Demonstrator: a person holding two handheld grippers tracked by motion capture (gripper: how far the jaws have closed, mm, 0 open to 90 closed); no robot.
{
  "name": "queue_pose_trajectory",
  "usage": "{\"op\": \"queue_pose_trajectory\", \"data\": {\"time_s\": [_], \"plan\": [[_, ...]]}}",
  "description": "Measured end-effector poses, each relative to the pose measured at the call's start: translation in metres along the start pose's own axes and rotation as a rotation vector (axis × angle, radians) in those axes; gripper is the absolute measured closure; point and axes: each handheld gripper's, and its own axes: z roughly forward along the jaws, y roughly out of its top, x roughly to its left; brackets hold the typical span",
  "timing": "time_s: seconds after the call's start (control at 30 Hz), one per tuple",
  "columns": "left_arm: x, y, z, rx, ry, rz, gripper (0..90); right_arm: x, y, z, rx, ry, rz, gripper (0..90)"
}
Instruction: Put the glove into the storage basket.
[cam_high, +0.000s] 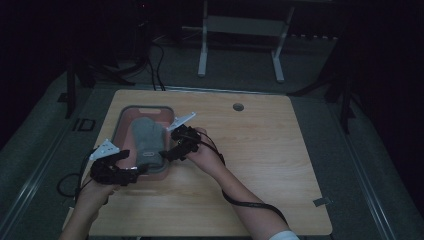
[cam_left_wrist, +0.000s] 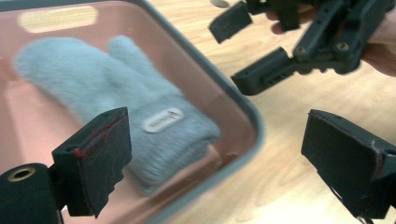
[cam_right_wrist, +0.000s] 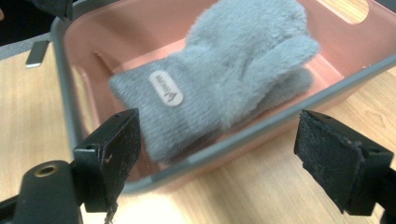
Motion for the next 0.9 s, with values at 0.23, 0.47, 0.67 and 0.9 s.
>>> {"op": "queue_pose_trajectory", "data": {"time_s": [0.23, 0.47, 0.67, 0.9], "plan": [[-0.015, -0.015, 0.005, 0.0, -0.005, 0.039, 9.0, 0.005, -0.015, -0.014, -0.025, -0.009, -0.006, 14.7], [-0.028, -0.033, 0.008, -0.004, 0.013, 0.066, 9.0, 0.006, -0.038, -0.014, -0.025, 0.0, 0.003, 14.4], [-0.036, -0.047, 0.016, 0.015, -0.003, 0.072, 9.0, 0.002, -0.06, -0.008, -0.023, 0.006, 0.025, 14.3], [-0.033, -0.061, 0.031, 0.04, -0.049, 0.071, 9.0, 0.007, -0.09, 0.003, -0.033, 0.014, 0.014, 14.1]]}}
